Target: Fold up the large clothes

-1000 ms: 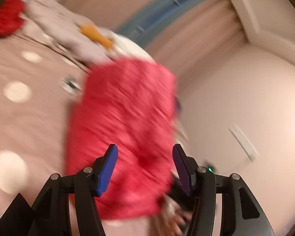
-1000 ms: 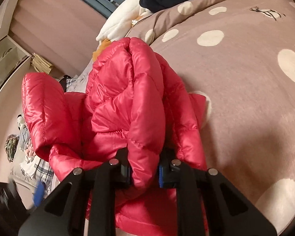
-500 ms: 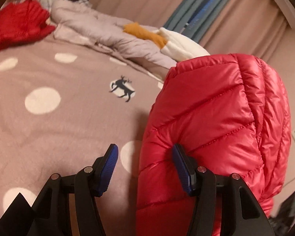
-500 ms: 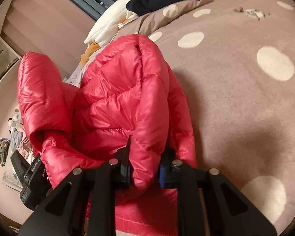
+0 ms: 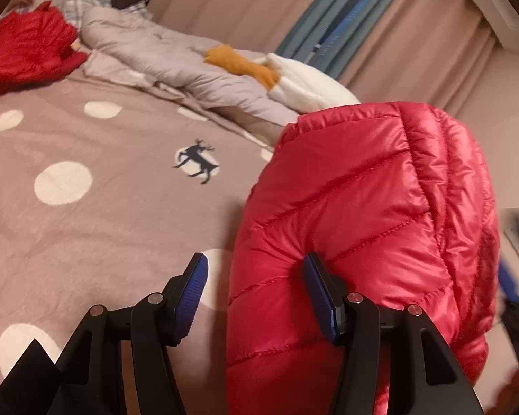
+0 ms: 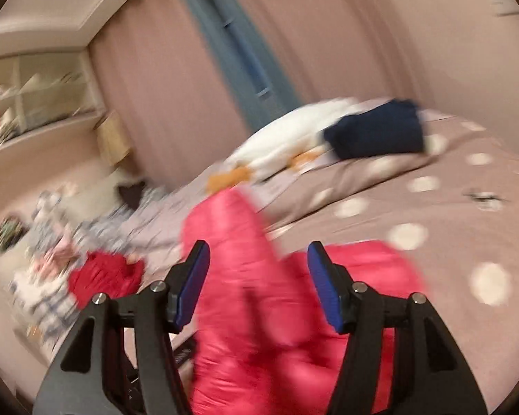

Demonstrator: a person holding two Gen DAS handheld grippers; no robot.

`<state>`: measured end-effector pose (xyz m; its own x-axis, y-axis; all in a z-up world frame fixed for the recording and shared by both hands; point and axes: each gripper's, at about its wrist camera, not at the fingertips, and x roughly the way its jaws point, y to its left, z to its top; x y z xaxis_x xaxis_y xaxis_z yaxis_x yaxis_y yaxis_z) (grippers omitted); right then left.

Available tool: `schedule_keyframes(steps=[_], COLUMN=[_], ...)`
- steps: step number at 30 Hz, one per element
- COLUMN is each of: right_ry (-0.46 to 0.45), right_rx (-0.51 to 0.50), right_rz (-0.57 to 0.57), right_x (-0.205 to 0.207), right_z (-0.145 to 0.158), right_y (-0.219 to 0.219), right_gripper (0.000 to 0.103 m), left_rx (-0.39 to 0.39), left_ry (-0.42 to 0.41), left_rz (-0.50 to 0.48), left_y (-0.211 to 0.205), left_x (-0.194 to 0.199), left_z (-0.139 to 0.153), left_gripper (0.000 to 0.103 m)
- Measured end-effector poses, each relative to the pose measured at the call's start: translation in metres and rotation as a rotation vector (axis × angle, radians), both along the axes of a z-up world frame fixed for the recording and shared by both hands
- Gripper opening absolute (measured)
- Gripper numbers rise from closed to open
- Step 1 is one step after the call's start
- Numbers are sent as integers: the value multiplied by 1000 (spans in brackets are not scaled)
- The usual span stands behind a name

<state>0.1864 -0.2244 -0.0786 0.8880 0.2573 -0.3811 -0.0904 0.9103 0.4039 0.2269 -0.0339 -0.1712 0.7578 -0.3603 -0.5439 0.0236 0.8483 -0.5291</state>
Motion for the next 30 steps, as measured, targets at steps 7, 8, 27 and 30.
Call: schedule_keyframes(steps=[7,8,27,30], right_ry=[282,295,370,370], right_rx=[-51,-40,-193,-190], right_rz=[-289,-312,-315,-320], right_x=[53,52,59,60], right_z=[-105,-112,-145,-145], right_y=[-51,-60,-69,-68], right_gripper=[54,54,54,54], left_rx=[-39,-42,194,188], left_ry=[-13,-14,-60,-55], left_rz=[-147,-166,-107,-113], left_y=[-25,-32,-70,-70], left_x=[2,1,-7,-6], left_z=[-10,-11,-31,-33], left_gripper=[68,70,77,77])
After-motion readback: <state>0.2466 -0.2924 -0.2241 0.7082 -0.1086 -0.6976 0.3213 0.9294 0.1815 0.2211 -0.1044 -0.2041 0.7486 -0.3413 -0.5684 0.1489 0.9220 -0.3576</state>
